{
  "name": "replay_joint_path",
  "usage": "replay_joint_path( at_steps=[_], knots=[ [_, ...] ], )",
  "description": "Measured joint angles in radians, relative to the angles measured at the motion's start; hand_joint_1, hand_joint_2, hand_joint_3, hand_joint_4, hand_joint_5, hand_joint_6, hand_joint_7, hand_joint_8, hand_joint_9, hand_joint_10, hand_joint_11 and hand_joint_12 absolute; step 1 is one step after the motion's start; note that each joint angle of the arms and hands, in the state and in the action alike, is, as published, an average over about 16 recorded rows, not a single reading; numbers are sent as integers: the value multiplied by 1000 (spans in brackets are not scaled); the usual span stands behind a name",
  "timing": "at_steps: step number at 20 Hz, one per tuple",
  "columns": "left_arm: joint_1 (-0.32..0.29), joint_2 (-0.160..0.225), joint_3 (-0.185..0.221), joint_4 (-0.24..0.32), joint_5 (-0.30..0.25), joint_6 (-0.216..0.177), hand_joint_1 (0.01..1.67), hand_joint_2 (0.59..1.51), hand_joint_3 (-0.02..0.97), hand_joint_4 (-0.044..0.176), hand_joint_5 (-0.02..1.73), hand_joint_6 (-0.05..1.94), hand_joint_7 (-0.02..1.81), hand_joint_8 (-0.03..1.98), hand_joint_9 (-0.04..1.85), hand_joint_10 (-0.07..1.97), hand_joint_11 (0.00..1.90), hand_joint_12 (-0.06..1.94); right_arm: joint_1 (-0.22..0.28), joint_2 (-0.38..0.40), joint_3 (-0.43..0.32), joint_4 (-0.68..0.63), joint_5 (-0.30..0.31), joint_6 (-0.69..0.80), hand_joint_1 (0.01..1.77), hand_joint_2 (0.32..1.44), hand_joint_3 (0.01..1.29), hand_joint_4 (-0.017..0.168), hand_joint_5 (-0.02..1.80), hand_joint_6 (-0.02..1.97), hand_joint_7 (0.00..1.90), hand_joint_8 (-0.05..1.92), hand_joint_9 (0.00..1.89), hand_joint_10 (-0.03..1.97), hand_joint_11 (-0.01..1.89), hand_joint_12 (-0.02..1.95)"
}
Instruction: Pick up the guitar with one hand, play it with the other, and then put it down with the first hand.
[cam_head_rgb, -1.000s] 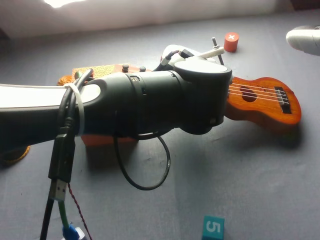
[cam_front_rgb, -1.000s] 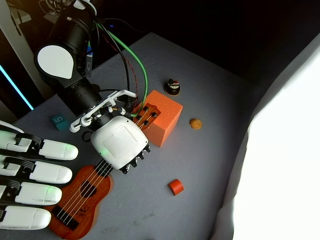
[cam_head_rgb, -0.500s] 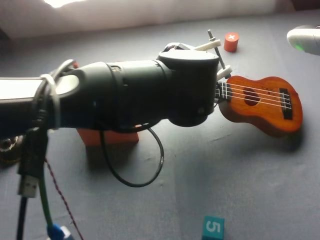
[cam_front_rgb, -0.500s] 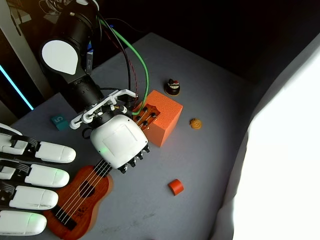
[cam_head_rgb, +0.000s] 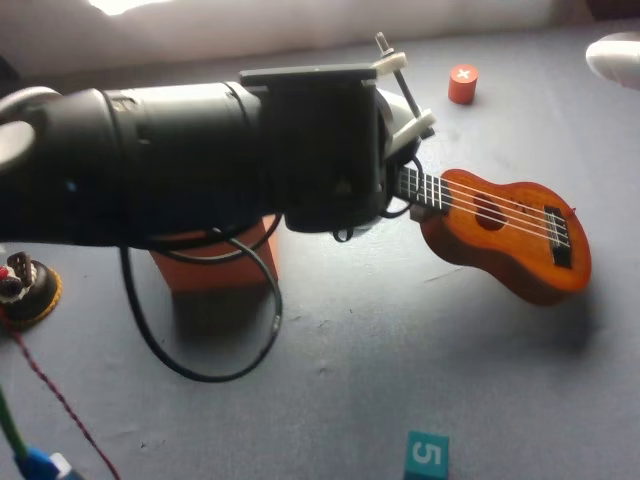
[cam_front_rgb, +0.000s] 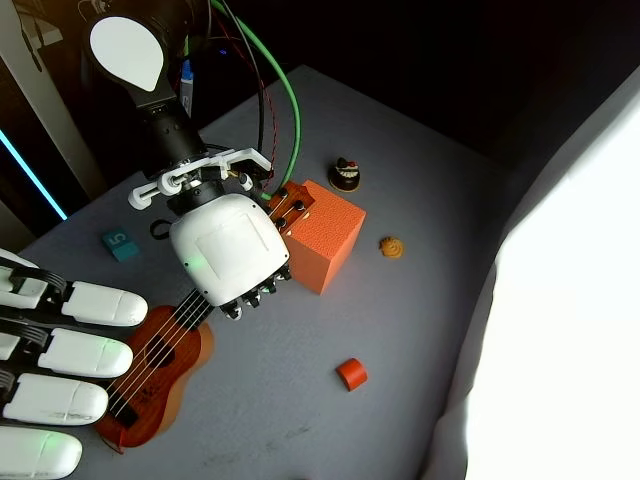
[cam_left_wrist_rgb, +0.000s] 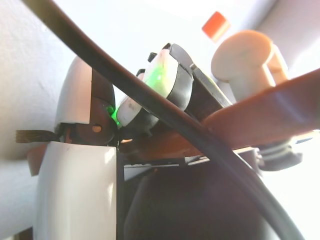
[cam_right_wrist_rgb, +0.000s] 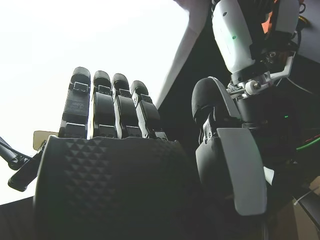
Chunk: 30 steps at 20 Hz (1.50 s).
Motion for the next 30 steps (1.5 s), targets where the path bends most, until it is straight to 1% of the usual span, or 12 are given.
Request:
replay_joint_path(
  at_steps=[3, 6, 10, 14, 20, 26, 30],
  knots=[
    [-25, 46, -44, -36, -17, 13, 1433, 1094, -16, 1, 1179, 1894, 1274, 1965, 1368, 1918, 1427, 1903, 4, 2, 1, 1, 0, 0, 381, 1353, 22, 9, 21, 16, 22, 12, 13, 4, 21, 0],
    [-50, 90, -85, -69, -35, 28, 1432, 1095, -16, 1, 1177, 1893, 1272, 1965, 1365, 1918, 1422, 1903, 17, 6, 2, 1, -20, 9, 385, 1353, 22, 9, 21, 16, 22, 12, 13, 4, 21, 0],
    [-81, 142, -136, -102, -59, 43, 1431, 1096, -16, 0, 1176, 1893, 1268, 1965, 1364, 1918, 1417, 1903, 42, 10, 4, 0, -70, 23, 381, 1354, 21, 8, 22, 17, 21, 12, 13, 4, 21, 0],
    [-106, 181, -177, -125, -74, 55, 1431, 1096, -16, 0, 1174, 1893, 1267, 1965, 1367, 1918, 1416, 1903, 69, 15, 9, -1, -141, 36, 372, 1354, 21, 8, 21, 17, 21, 12, 13, 4, 21, 0],
    [-126, 214, -215, -145, -85, 77, 1432, 1096, -16, -2, 1177, 1893, 1264, 1965, 1364, 1919, 1417, 1903, 118, 27, 17, -5, -272, 59, 356, 1354, 21, 7, 21, 17, 21, 12, 13, 4, 21, 1],
    [-135, 226, -231, -148, -91, 92, 1430, 1096, -17, -2, 1171, 1893, 1261, 1965, 1362, 1919, 1419, 1903, 153, 38, 14, -1, -406, 73, 332, 1354, 22, 3, 20, 17, 21, 12, 13, 4, 21, 0],
    [-138, 230, -238, -150, -93, 98, 1429, 1096, -17, -3, 1168, 1892, 1253, 1965, 1359, 1919, 1419, 1903, 176, 45, 1, 13, -482, 76, 321, 1355, 22, 2, 20, 16, 21, 12, 13, 4, 21, 0]
  ],
)
